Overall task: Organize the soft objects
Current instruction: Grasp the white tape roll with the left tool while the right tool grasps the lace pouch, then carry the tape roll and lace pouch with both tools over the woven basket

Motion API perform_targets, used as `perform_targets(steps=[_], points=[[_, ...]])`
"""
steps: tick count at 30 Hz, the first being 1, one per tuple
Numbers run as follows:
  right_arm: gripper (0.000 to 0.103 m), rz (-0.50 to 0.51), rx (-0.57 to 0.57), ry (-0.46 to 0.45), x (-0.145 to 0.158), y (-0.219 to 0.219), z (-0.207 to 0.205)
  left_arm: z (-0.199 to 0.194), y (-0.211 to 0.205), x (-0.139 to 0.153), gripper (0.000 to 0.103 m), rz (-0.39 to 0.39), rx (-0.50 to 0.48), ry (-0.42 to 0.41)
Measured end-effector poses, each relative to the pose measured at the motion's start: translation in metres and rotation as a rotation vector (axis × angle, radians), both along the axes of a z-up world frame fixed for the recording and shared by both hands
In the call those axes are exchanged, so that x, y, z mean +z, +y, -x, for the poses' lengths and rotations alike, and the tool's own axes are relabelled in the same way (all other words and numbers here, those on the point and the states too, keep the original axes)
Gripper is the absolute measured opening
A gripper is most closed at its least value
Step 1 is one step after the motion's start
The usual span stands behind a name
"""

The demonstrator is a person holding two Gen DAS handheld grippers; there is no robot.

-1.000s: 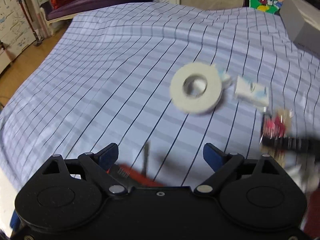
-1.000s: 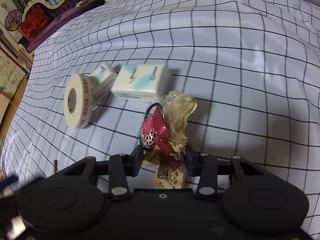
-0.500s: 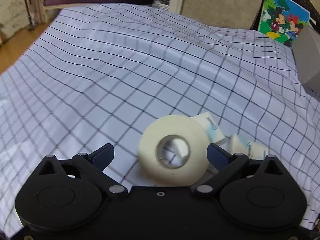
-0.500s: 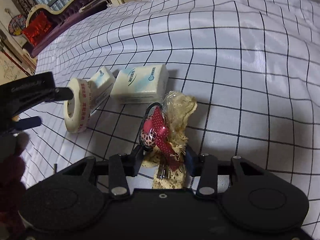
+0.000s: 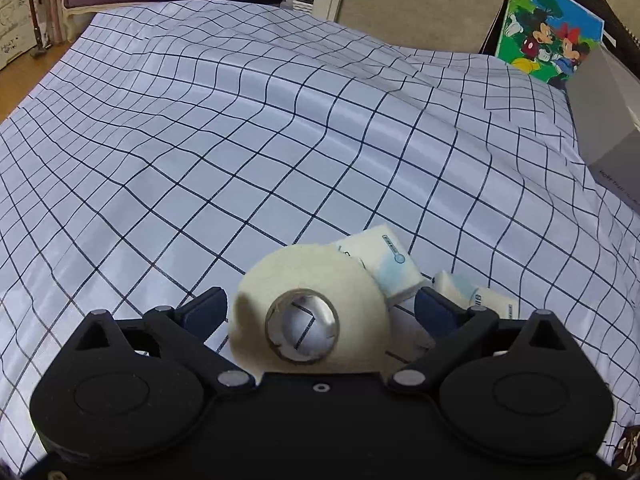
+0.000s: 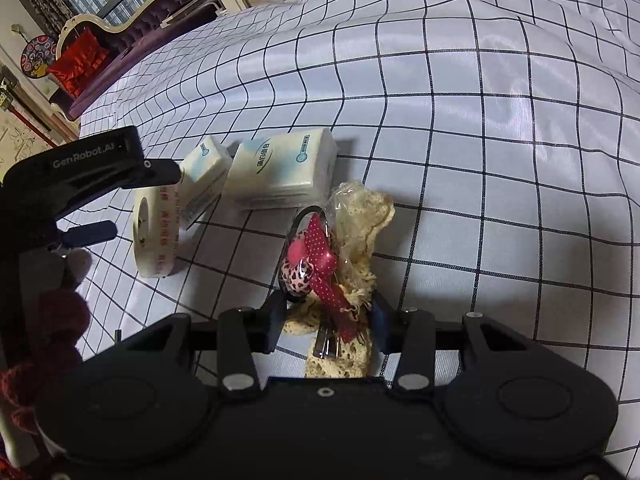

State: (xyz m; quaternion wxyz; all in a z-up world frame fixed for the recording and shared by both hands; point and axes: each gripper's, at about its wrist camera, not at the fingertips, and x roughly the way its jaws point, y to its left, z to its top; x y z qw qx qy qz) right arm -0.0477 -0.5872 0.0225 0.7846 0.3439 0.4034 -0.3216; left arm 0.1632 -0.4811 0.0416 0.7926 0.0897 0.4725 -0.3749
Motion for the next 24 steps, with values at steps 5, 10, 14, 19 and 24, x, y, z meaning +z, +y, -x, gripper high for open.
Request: perform_targets(steps=[5, 10, 14, 19, 24], points=[[0.043, 0.001, 0.003, 0.000, 0.000, 0.000, 0.001, -0.004, -0.003, -0.009, 0.097, -0.043, 0.015, -0.001], [0.044, 0.000, 0.003, -0.003, 0.000, 0.000, 0.001, -0.012, -0.003, -0.024, 0.099, -0.059, 0.024, 0.049], [0.044, 0.008, 0.005, -0.003, 0.000, 0.001, 0.000, -0.016, -0.004, -0.036, 0.090, -0.047, 0.012, 0.137], [0.043, 0.011, 0.004, -0.011, 0.000, 0.001, 0.001, -0.004, -0.005, -0.031, 0.088, -0.082, -0.015, 0.074], [0.043, 0.017, 0.001, -0.018, 0.001, 0.000, 0.001, 0.002, 0.004, -0.015, 0.088, -0.078, -0.017, 0.045]])
